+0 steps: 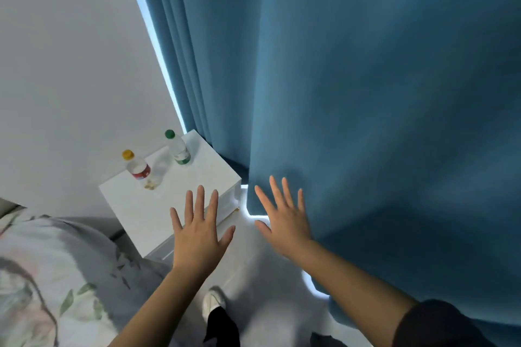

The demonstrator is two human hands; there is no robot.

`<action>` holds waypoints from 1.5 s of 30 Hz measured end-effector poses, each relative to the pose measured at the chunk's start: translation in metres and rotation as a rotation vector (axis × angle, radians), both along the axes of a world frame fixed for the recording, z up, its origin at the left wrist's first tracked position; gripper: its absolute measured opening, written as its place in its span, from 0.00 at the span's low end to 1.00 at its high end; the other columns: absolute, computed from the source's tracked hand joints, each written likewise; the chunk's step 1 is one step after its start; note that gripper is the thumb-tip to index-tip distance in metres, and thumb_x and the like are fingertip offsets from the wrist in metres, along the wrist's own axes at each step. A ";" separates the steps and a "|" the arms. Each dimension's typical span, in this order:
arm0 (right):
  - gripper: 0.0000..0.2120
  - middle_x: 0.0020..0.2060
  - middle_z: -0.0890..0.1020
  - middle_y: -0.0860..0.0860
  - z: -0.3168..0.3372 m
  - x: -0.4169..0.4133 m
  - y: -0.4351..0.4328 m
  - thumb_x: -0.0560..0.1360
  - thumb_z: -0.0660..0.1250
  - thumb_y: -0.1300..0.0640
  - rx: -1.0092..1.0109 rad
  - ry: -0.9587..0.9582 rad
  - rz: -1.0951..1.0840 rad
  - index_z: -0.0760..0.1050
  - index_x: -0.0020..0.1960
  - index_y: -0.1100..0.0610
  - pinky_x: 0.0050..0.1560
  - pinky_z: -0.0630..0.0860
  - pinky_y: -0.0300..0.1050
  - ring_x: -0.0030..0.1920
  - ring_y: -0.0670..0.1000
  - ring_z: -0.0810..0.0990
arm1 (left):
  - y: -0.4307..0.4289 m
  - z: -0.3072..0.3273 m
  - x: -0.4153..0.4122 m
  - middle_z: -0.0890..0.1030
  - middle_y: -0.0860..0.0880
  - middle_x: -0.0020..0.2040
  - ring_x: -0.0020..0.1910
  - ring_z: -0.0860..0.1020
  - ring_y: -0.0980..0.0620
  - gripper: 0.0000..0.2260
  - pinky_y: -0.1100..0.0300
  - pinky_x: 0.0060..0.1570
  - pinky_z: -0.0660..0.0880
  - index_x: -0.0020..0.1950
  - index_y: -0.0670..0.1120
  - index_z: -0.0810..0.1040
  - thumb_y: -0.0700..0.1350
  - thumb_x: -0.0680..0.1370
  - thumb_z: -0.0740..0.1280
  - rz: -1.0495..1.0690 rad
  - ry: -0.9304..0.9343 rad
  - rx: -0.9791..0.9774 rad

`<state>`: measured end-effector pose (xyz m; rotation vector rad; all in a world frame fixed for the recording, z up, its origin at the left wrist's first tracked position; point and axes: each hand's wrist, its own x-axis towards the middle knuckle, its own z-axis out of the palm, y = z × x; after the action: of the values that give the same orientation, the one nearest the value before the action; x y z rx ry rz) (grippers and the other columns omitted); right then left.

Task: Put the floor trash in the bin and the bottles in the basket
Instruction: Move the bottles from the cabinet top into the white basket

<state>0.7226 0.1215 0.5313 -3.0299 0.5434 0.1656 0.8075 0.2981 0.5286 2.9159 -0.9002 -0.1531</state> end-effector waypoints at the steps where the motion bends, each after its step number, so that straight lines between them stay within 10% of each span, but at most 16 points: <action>1: 0.36 0.76 0.59 0.56 0.000 0.019 0.009 0.72 0.65 0.39 0.015 0.001 0.013 0.56 0.76 0.48 0.67 0.59 0.68 0.75 0.62 0.58 | 0.010 0.000 0.017 0.62 0.42 0.75 0.74 0.61 0.39 0.35 0.34 0.65 0.61 0.74 0.46 0.64 0.65 0.73 0.51 -0.001 0.003 0.017; 9: 0.37 0.74 0.64 0.57 -0.008 0.112 0.051 0.71 0.67 0.39 0.079 0.021 0.061 0.55 0.73 0.48 0.64 0.63 0.69 0.73 0.63 0.63 | 0.060 -0.014 0.098 0.59 0.43 0.76 0.76 0.55 0.40 0.37 0.35 0.68 0.56 0.76 0.48 0.60 0.67 0.73 0.47 0.094 0.043 0.049; 20: 0.35 0.77 0.37 0.51 -0.028 0.225 0.042 0.79 0.55 0.43 0.154 0.161 0.246 0.37 0.77 0.46 0.74 0.44 0.63 0.77 0.57 0.36 | 0.075 -0.036 0.180 0.51 0.44 0.78 0.77 0.48 0.42 0.36 0.36 0.70 0.53 0.78 0.48 0.53 0.63 0.75 0.60 0.341 0.081 0.000; 29: 0.46 0.77 0.50 0.48 -0.088 0.338 0.028 0.70 0.71 0.50 0.691 0.128 -0.078 0.44 0.77 0.46 0.73 0.60 0.53 0.77 0.51 0.51 | 0.090 -0.093 0.257 0.55 0.46 0.78 0.76 0.54 0.48 0.45 0.52 0.74 0.57 0.77 0.44 0.49 0.50 0.71 0.74 0.687 0.352 -0.521; 38: 0.49 0.76 0.56 0.49 -0.191 0.427 0.037 0.67 0.76 0.57 0.925 0.149 -0.318 0.47 0.77 0.49 0.68 0.60 0.40 0.74 0.49 0.57 | 0.107 -0.193 0.338 0.61 0.49 0.75 0.73 0.62 0.49 0.46 0.51 0.70 0.63 0.76 0.47 0.54 0.46 0.66 0.79 0.777 0.587 -0.647; 45: 0.34 0.65 0.71 0.48 -0.223 0.457 0.054 0.66 0.74 0.56 0.944 0.033 -0.291 0.64 0.69 0.48 0.59 0.68 0.38 0.64 0.49 0.71 | 0.105 -0.222 0.361 0.75 0.55 0.56 0.55 0.75 0.51 0.30 0.61 0.51 0.69 0.63 0.49 0.68 0.42 0.66 0.78 0.619 0.542 -0.663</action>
<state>1.1794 0.1757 0.3084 -2.0195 0.6566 0.3390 1.1681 0.4030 0.3068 2.2054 0.0565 -0.4594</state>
